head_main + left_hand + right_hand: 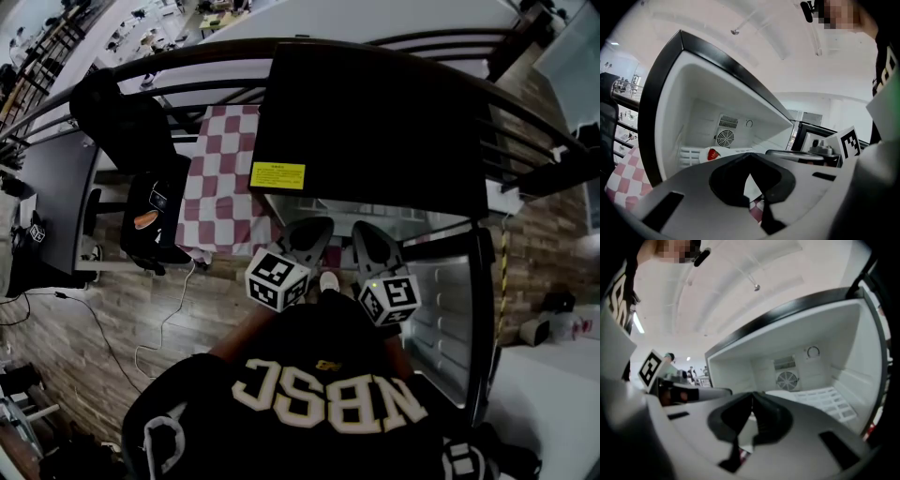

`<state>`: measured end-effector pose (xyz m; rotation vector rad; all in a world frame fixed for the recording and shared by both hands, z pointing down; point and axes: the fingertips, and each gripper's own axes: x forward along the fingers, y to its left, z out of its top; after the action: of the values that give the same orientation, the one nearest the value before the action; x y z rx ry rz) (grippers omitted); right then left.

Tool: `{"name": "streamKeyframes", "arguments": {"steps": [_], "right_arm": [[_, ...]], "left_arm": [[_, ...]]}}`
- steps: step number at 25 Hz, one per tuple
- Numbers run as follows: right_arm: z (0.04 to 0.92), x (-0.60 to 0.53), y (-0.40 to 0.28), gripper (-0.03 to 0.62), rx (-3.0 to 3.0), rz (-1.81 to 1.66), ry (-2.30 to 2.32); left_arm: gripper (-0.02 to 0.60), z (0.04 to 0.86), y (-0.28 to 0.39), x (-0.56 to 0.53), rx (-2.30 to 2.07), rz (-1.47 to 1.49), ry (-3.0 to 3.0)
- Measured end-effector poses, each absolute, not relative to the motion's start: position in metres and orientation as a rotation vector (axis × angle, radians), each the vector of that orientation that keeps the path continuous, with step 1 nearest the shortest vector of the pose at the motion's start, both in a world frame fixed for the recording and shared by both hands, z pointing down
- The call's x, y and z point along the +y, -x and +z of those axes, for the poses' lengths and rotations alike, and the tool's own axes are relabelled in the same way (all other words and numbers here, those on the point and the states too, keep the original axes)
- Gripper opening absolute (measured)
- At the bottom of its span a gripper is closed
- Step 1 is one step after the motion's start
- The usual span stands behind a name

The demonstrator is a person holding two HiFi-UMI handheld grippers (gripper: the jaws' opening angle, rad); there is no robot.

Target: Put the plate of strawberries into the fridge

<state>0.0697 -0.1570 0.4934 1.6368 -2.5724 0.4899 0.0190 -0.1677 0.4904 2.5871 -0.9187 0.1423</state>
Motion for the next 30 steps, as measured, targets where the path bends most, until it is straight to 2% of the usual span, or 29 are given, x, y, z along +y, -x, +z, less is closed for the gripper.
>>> {"name": "streamKeyframes", "arguments": {"steps": [15, 30], "right_arm": [[0.432, -0.137, -0.075, 0.02, -2.57, 0.218, -1.79], [0.433, -0.131, -0.077, 0.02, -2.526, 0.172, -1.816]], "left_arm": [[0.015, 0.443, -0.003, -0.153, -1.06, 0.045, -2.701], [0.015, 0.438, 0.014, -0.149, -1.167, -0.006, -2.687]]}}
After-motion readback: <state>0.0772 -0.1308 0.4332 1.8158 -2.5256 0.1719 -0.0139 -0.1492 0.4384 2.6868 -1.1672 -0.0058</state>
